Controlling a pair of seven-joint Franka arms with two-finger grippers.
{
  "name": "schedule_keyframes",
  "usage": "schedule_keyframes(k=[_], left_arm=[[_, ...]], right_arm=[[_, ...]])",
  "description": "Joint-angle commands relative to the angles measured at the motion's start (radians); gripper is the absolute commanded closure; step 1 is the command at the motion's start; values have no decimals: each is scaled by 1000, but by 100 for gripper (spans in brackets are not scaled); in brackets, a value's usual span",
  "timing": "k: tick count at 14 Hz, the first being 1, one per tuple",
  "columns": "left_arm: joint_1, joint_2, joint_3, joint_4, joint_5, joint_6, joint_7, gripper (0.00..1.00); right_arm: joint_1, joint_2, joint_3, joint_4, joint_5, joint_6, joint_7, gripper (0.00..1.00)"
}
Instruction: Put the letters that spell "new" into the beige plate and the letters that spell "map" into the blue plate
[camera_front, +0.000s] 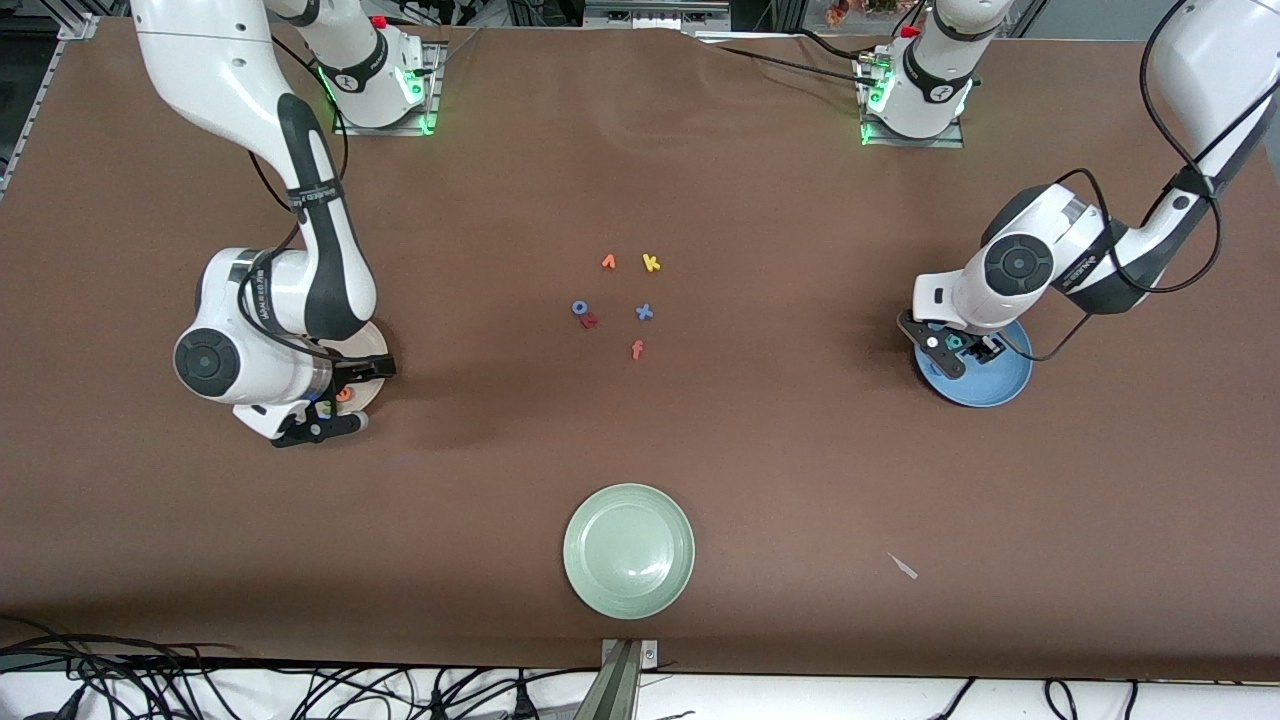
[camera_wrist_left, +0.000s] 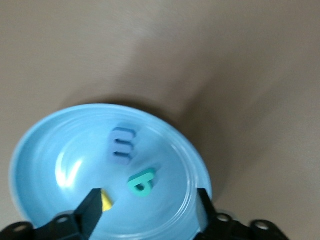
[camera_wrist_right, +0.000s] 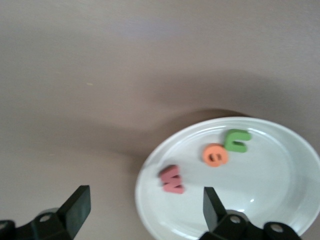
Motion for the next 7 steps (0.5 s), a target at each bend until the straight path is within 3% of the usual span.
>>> schedule_keyframes(k=[1,4,7], left_arm=[[89,-41,-132,73,-90,-108,-10,0],[68,-38,-197,279,-278,-301,-22,0],[-54,-34,-188,531,-386,-487,-33,0]], right_arm=[[40,-20,0,54,12,-101,109,0],[84,-35,-8,140,1,-253,218,0],[109,-67,-10,215,-56,-376,268,0]])
